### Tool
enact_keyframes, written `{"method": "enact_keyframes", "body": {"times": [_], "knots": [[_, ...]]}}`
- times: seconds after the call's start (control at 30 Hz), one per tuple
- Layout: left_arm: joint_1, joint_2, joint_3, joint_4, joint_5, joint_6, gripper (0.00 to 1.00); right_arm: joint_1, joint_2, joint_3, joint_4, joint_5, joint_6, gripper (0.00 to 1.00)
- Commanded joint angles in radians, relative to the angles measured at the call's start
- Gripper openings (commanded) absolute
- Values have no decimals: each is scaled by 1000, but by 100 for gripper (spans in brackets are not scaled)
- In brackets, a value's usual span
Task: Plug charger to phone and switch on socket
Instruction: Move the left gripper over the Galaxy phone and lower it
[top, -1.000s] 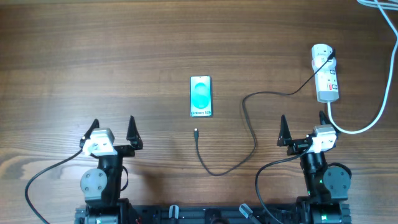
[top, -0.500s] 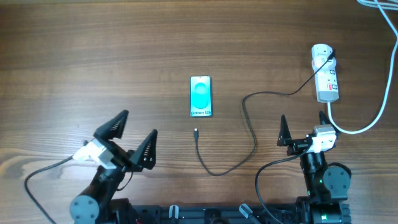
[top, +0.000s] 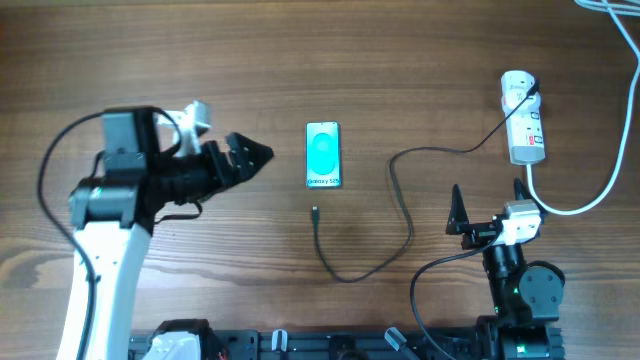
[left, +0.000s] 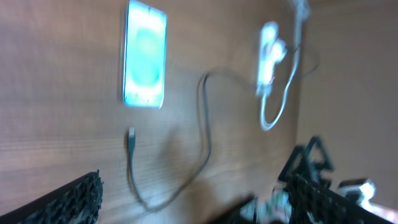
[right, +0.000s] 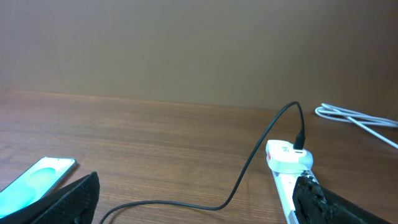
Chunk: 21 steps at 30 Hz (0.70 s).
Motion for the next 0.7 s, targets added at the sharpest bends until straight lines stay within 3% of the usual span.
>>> {"method": "enact_keyframes", "body": {"times": [0.0, 0.13, 0.2, 0.27, 0.37, 0.5, 0.67], "knots": [[-175, 72, 86, -134, -259, 7, 99, 5, -4, -1, 2, 10, -9, 100], [-354, 248, 381, -375, -512, -64, 100, 5, -4, -1, 2, 10, -9, 100], [-401, 461, 646, -568, -575, -63, 99, 5, -4, -1, 2, 10, -9, 100], [-424, 644, 833, -668, -630, -63, 100, 5, -4, -1, 2, 10, -8, 100], [-447, 768, 885, -581, -624, -67, 100, 5, -4, -1, 2, 10, -9, 100], [-455, 811, 883, -453, -622, -77, 100, 5, -4, -1, 2, 10, -9, 100], [-457, 842, 882, -334, -623, -207, 100, 5, -4, -1, 2, 10, -9, 100]]}}
